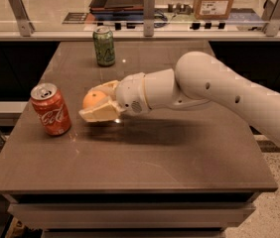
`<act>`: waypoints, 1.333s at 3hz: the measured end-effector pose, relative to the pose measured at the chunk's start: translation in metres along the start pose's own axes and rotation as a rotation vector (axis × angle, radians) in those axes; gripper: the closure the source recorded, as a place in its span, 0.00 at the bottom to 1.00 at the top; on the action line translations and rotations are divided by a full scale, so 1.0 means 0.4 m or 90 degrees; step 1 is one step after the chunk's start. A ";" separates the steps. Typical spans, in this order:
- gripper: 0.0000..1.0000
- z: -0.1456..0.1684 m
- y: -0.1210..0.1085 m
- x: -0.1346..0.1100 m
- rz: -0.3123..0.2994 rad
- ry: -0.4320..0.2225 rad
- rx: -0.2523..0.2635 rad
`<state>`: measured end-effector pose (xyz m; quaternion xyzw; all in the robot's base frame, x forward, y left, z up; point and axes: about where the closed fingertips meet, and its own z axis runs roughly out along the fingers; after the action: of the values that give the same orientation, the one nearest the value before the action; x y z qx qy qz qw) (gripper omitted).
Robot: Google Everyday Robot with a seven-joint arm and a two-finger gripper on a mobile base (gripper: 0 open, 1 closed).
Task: Move orange near coke can
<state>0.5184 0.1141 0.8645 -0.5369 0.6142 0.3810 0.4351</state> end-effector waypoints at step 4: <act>0.59 0.053 0.016 0.037 0.000 0.007 -0.027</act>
Offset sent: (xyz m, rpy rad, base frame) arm 0.0000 0.0153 -0.0325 -0.0304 0.0330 0.0494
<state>0.5141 0.1299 0.8434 -0.5479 0.6087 0.3907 0.4202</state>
